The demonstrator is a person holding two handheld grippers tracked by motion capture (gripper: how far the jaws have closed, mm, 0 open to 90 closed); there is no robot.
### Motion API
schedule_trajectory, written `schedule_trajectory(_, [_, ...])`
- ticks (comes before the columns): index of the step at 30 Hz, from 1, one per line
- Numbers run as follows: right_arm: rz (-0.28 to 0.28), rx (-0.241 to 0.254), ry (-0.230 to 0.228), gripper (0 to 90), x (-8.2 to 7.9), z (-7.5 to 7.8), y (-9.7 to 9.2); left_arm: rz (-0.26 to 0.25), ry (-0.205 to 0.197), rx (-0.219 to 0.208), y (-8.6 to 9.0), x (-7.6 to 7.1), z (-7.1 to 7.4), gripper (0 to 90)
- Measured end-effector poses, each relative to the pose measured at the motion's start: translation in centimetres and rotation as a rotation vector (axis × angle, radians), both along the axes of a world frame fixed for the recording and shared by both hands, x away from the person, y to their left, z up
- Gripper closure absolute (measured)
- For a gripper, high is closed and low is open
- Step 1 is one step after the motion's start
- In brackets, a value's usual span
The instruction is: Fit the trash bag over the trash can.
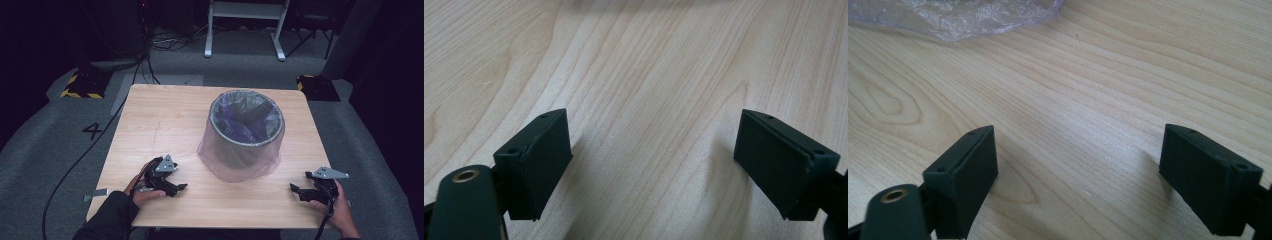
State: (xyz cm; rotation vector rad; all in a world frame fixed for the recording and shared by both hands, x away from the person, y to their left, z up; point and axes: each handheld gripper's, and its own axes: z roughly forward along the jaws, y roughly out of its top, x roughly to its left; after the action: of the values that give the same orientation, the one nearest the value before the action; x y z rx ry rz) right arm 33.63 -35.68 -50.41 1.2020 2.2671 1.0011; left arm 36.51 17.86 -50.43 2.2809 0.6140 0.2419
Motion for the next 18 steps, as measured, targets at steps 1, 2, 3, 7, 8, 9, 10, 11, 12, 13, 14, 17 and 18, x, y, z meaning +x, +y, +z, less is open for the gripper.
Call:
schedule_trajectory(1, [0.0,0.0,0.0,15.2,0.01,0.0,0.0,0.0,0.0,0.0,0.0,0.0,0.0,14.8])
schedule_trajectory(2, [-0.003,-0.002,0.001,14.8,0.01,0.0,0.01,0.0,0.0,0.0,0.0,0.0,0.0,14.8])
schedule_trajectory(3, [-0.005,-0.002,0.001,14.7,0.01,0.0,0.01,0.0,0.0,0.0,0.0,0.0,0.0,14.8])
schedule_trajectory(7, [-0.006,-0.002,0.002,14.7,0.01,0.0,0.02,-0.006,0.0,0.001,0.01,0.07,0.0,14.7])
schedule_trajectory(8, [-0.006,-0.002,0.002,14.7,0.01,0.0,0.02,-0.007,-0.001,0.001,0.0,0.09,0.0,14.6])
schedule_trajectory(9, [-0.006,-0.002,0.002,14.6,0.01,0.0,0.02,-0.008,-0.001,0.001,0.0,0.1,0.01,14.6])
schedule_trajectory(10, [-0.006,-0.003,0.001,14.6,0.01,0.0,0.02,-0.007,0.0,0.001,0.0,0.11,0.0,14.6])
schedule_trajectory(11, [-0.006,-0.003,0.001,14.6,0.01,0.0,0.02,-0.008,0.0,0.001,0.0,0.12,0.0,14.6])
schedule_trajectory(12, [-0.006,-0.002,0.002,14.6,0.01,0.0,0.02,-0.007,0.0,0.0,-0.01,0.12,0.0,14.6])
schedule_trajectory(13, [-0.006,-0.002,0.002,14.6,0.01,0.0,0.02,-0.008,-0.001,0.0,-0.01,0.13,0.0,14.6])
schedule_trajectory(14, [-0.007,-0.002,0.003,14.5,0.01,0.0,0.02,-0.008,-0.001,0.0,-0.01,0.13,0.0,14.6])
schedule_trajectory(17, [-0.007,-0.001,0.003,14.6,0.02,0.0,0.01,-0.006,0.0,-0.002,-0.03,0.13,-0.01,14.6])
schedule_trajectory(18, [-0.007,-0.001,0.003,14.5,0.02,0.0,0.01,-0.006,0.0,-0.002,-0.03,0.13,-0.01,14.6])
